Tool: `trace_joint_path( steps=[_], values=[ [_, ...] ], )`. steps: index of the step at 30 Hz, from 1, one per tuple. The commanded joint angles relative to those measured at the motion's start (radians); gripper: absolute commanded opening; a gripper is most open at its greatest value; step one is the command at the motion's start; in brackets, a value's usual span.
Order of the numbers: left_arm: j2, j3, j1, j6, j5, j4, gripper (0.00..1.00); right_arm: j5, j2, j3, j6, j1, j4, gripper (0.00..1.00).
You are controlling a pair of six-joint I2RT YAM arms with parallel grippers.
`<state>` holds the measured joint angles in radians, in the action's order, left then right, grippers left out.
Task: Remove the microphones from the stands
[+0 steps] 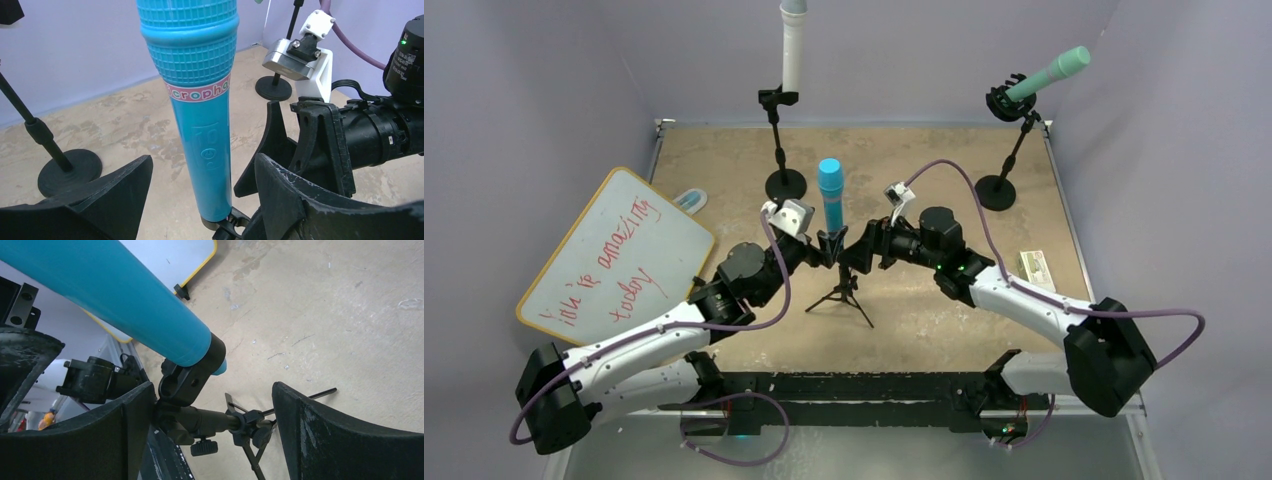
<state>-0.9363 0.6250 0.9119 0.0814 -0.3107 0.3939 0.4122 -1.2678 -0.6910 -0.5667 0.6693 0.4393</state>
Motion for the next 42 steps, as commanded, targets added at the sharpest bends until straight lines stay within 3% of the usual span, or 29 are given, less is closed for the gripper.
trace_joint_path(
  steps=[1, 8, 17, 26, 28, 31, 34, 42],
  values=[
    [-0.014, 0.051, 0.002, -0.048, 0.020, 0.082, 0.72, 0.000, -0.015, 0.004, -0.030, 0.006, 0.028, 0.87],
    [-0.044, 0.067, 0.002, -0.077, 0.022, 0.087, 0.71, 0.001, -0.049, 0.033, -0.065, 0.005, 0.056, 0.87],
    [-0.090, 0.070, 0.002, -0.126, 0.054, 0.139, 0.59, 0.020, -0.048, 0.070, -0.092, 0.006, 0.093, 0.86],
    [-0.136, 0.074, 0.002, -0.144, 0.062, 0.227, 0.66, 0.015, -0.032, 0.088, -0.097, 0.005, 0.093, 0.87],
    [-0.150, 0.088, 0.001, -0.135, 0.052, 0.220, 0.61, 0.016, -0.029, 0.092, -0.099, 0.004, 0.097, 0.86],
    [-0.152, 0.091, 0.001, -0.115, -0.006, 0.220, 0.42, 0.011, -0.024, 0.097, -0.097, 0.005, 0.097, 0.86],
    [-0.131, 0.083, 0.001, -0.108, -0.011, 0.210, 0.30, 0.007, -0.024, 0.097, -0.097, 0.006, 0.093, 0.86],
    [-0.056, 0.091, 0.002, -0.106, 0.051, 0.171, 0.17, -0.056, -0.050, 0.099, -0.113, 0.004, 0.056, 0.84]
  ],
)
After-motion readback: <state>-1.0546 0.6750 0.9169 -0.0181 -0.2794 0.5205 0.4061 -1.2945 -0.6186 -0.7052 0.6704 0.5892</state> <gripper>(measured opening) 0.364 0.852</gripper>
